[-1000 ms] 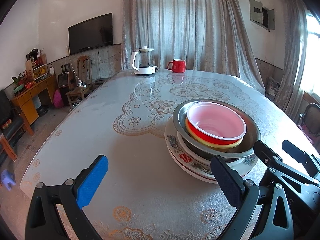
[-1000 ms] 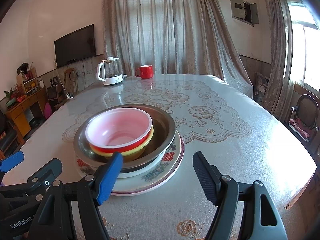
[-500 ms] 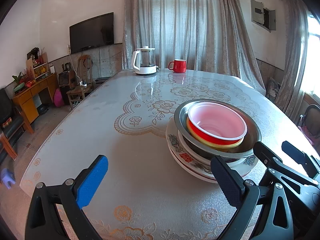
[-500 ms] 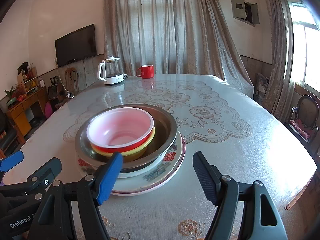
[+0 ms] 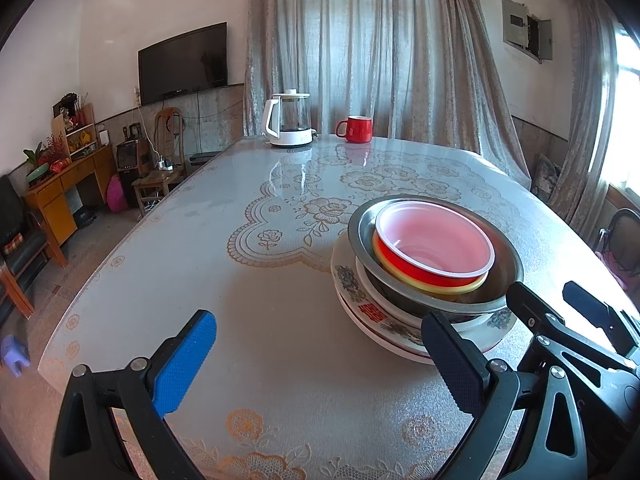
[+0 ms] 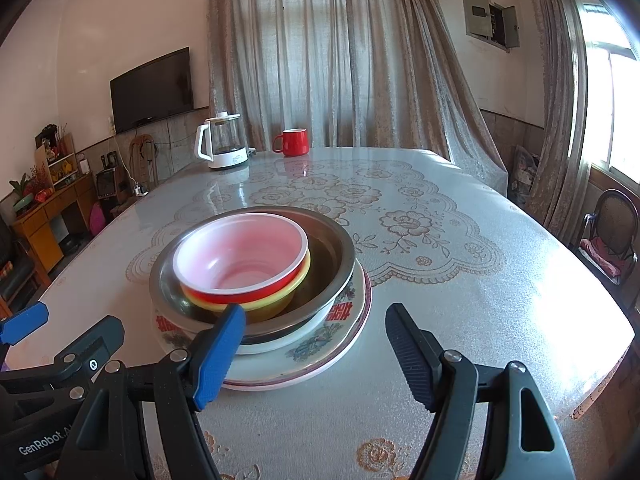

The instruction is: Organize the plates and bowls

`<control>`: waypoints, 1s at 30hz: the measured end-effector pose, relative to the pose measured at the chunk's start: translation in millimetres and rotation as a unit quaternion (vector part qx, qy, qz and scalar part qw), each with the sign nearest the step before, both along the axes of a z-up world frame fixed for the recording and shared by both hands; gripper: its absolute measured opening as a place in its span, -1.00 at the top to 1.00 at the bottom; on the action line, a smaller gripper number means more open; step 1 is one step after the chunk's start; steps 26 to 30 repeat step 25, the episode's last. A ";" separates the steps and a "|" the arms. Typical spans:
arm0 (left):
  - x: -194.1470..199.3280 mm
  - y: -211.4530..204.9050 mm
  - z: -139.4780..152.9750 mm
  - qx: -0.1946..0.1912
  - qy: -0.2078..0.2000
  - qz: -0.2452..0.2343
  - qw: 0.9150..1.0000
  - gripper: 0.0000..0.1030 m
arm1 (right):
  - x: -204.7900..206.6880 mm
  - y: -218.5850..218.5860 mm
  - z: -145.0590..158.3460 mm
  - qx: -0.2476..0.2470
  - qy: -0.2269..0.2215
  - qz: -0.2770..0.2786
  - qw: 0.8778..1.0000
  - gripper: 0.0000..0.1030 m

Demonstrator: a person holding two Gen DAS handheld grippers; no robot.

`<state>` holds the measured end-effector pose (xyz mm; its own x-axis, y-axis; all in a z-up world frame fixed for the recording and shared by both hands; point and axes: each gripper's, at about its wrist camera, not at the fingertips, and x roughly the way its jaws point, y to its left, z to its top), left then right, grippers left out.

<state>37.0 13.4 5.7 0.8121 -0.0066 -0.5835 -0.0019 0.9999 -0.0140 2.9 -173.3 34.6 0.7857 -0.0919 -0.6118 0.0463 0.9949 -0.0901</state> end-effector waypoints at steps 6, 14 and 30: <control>0.4 -0.3 -0.5 -0.001 0.002 0.000 1.000 -0.99 | -1.0 -0.8 -1.6 0.000 0.001 -0.001 1.000 -0.44; 0.2 -0.8 -0.5 -0.005 0.003 -0.002 1.000 -0.99 | -1.3 -1.5 -2.5 0.000 0.001 -0.001 1.000 -0.44; 2.6 0.0 -1.1 -0.007 -0.008 -0.001 1.000 -0.99 | -0.2 -4.4 -5.5 0.003 0.005 -0.001 1.000 -0.44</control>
